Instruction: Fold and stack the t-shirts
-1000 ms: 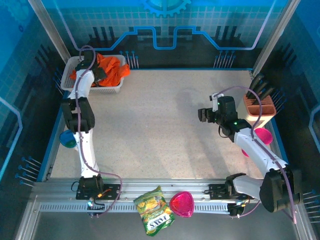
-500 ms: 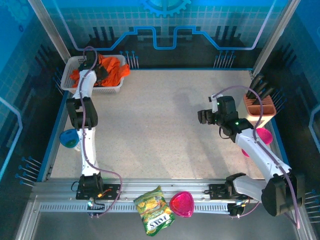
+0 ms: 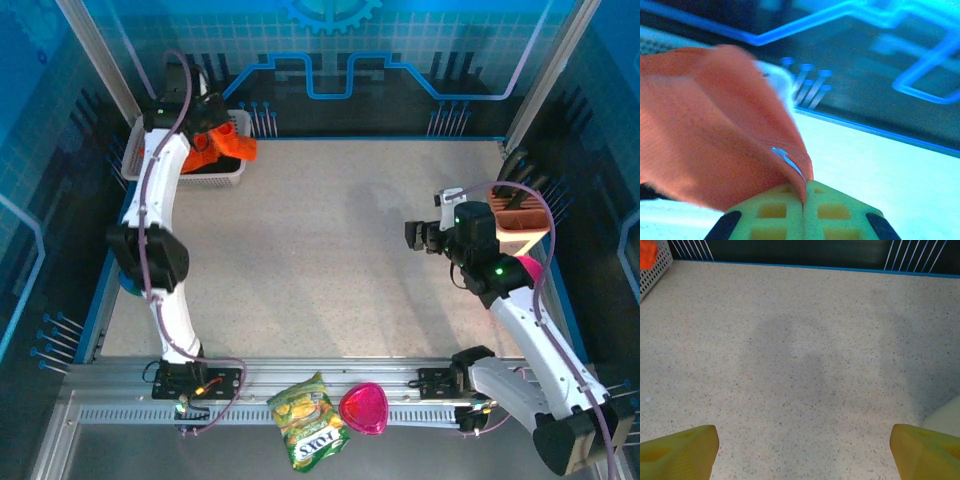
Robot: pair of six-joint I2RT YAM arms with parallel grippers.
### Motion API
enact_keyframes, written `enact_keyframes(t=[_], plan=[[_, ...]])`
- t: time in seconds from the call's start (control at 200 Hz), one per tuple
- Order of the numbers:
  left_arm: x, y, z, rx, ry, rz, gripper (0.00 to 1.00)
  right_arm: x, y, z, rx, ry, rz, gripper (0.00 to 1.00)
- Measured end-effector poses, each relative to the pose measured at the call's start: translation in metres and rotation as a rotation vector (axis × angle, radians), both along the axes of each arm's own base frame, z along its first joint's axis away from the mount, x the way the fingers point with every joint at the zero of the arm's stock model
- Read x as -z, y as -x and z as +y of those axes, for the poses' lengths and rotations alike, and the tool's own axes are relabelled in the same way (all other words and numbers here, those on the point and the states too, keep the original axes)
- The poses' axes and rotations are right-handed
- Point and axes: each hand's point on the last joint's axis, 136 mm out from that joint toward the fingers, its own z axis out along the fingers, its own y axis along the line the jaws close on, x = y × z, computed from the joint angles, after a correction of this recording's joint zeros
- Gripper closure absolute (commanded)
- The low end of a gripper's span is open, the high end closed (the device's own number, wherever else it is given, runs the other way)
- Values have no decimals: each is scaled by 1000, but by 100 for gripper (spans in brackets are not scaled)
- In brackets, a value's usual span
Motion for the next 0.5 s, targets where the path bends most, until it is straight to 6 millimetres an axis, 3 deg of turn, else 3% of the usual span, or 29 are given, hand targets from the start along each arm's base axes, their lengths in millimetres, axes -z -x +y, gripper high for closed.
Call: enact_keyframes(t=[0.1, 0.22, 0.35, 0.5], plan=[[-34, 48, -68, 147, 13, -45, 100, -10, 1, 2, -13, -10, -6, 10], [-37, 98, -157, 358, 22, -33, 100, -25, 2, 6, -32, -23, -14, 9], [-4, 150, -248, 580, -4, 69, 100, -39, 4, 9, -53, -30, -21, 8], [61, 209, -334, 792, -75, 222, 100, -42, 10, 11, -73, -27, -3, 6]])
